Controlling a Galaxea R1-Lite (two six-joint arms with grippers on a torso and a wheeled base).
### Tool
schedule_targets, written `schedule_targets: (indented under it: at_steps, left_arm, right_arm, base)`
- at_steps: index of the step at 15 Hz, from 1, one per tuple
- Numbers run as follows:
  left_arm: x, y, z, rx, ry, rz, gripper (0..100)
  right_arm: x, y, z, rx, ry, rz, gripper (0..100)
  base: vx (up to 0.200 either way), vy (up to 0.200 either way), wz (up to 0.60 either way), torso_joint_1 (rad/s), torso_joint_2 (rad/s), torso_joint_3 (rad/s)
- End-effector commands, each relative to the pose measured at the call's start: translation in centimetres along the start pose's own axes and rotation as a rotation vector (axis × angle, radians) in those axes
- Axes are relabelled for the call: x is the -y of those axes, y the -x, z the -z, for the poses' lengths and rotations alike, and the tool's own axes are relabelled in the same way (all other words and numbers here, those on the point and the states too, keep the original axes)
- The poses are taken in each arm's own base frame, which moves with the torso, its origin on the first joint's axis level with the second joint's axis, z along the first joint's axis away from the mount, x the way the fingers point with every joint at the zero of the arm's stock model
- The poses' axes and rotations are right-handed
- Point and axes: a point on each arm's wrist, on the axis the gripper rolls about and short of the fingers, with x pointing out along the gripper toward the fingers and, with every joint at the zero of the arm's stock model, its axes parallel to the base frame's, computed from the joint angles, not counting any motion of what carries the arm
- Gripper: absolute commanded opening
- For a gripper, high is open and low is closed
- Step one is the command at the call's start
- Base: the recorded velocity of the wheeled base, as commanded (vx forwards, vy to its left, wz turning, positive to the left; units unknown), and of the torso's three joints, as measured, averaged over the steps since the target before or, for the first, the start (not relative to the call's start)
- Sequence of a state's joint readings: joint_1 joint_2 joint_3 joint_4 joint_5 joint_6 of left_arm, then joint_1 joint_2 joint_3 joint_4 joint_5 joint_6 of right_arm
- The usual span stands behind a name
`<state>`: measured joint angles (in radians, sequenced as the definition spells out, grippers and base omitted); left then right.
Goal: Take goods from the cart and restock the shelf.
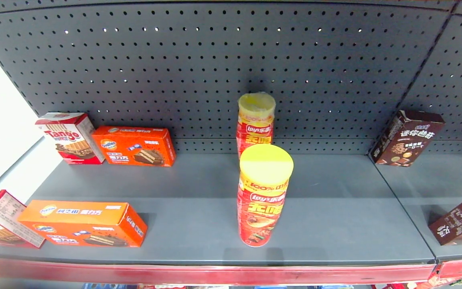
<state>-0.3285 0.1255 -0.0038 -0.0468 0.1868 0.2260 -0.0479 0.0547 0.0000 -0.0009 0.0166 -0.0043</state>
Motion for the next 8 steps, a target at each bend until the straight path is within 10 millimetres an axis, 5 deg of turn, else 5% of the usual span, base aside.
schedule_targets:
  at_steps: [1, 8]
  left_arm:
    - [-0.02, 0.17, 0.03, 0.018, 0.006, -0.006, 100]
    - [0.14, 0.69, 0.17, 0.085, 0.027, 0.048, 100]
  right_arm:
    - [0.07, 0.41, 0.13, 0.055, 0.002, -0.033, 100]
    - [0.07, 0.41, 0.13, 0.055, 0.002, -0.033, 100]
  base:
    - [0.000, 0.000, 0.00, 0.000, 0.00, 0.000]
    - [0.000, 0.000, 0.00, 0.000, 0.00, 0.000]
